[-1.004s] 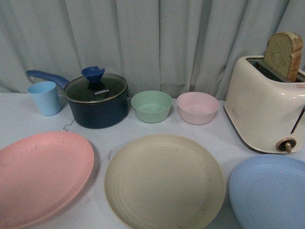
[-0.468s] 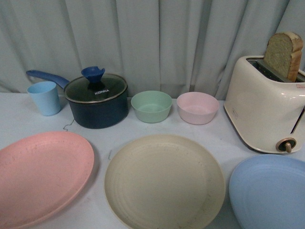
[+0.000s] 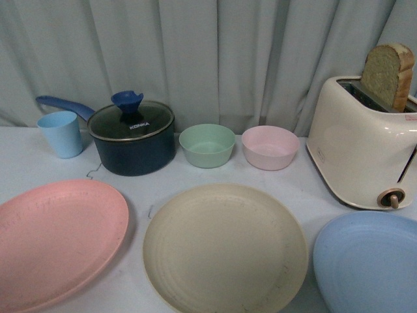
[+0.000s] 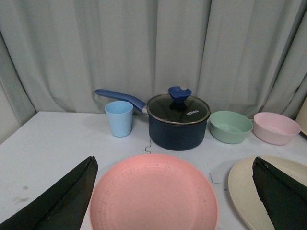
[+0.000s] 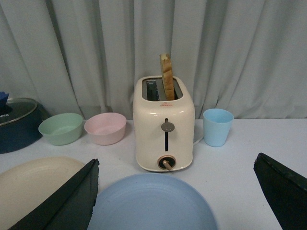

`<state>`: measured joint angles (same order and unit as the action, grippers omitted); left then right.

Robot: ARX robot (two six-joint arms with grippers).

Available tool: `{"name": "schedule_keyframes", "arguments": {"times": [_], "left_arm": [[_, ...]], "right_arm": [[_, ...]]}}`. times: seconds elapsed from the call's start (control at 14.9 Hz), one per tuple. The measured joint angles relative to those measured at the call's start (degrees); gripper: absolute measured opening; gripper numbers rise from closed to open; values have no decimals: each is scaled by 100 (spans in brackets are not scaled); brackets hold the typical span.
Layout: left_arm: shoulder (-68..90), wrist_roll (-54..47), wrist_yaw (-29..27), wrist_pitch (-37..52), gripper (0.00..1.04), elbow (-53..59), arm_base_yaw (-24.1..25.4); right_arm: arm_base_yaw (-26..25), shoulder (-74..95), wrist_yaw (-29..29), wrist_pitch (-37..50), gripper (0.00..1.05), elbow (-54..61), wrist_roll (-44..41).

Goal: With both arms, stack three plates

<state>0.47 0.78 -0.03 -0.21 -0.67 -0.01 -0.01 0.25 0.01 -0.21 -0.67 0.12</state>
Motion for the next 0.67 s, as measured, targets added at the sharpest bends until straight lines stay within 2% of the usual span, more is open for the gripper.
{"name": "schedule_keyframes", "arguments": {"times": [0.07, 0.13, 0.2, 0.27, 0.4, 0.47, 0.67], "left_arm": [[0, 0, 0, 0, 98, 0, 0], [350, 232, -404, -1005, 98, -345, -190], [1510, 748, -984, -2057, 98, -1051, -597], [2052, 1095, -1204, -2212, 98, -1434, -828], [2933, 1276, -1318, -1239, 98, -2070, -1123], [3495, 1246, -1088, -599, 98, -2253, -1034], [5958, 796, -146, 1169, 98, -2660, -136]], "right_arm": [[0, 0, 0, 0, 98, 0, 0], [0, 0, 2, -2, 98, 0, 2], [0, 0, -7, -2, 98, 0, 2], [0, 0, -4, 2, 98, 0, -2], [0, 0, 0, 0, 98, 0, 0], [0, 0, 0, 2, 98, 0, -2], [0, 0, 0, 2, 98, 0, -2]]}}
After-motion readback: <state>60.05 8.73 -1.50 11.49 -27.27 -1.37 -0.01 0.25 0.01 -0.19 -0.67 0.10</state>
